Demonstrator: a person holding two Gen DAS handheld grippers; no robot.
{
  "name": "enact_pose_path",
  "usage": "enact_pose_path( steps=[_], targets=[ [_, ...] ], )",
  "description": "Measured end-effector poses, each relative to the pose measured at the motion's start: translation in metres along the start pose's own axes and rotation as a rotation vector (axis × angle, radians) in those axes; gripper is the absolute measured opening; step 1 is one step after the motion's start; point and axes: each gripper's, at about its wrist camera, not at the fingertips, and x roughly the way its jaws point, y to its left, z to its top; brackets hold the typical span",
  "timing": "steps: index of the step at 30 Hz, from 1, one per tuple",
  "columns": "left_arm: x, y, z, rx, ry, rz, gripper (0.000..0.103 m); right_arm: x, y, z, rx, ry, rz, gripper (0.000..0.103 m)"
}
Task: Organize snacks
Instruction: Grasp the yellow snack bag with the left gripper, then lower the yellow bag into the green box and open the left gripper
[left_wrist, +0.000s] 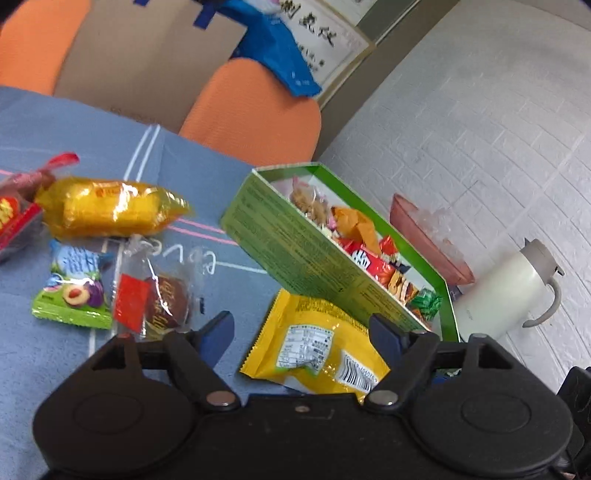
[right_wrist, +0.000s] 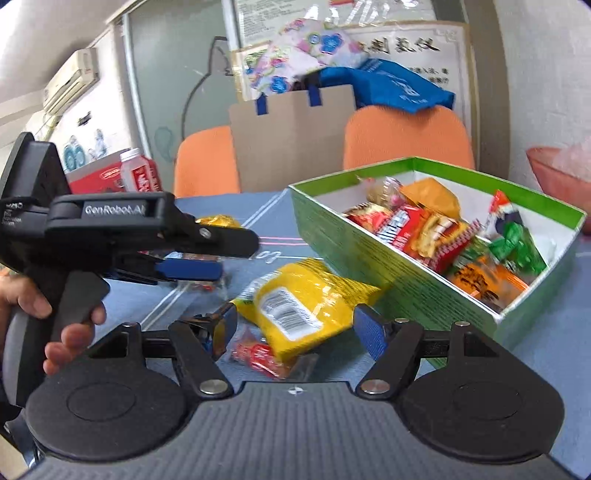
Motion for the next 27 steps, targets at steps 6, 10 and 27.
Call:
enact_pose_path(
  steps=[6,10,27],
  targets=[
    [0.023,0.004,-0.004,-0.015,0.075,-0.012,0.103,0.012,-0.011,0.0,0.053,0.027,-0.002,0.103],
    [0.027,0.007,-0.006,-0.032,0.078,-0.031,0.103,0.02,-0.022,-0.003,0.12,0.041,0.038,0.096],
    [-0.007,-0.082,0.039,0.125,-0.092,-0.182,0.068,-0.041,-0.017,0.049,-0.006,-0.222,-0.011,0.048]
  ],
)
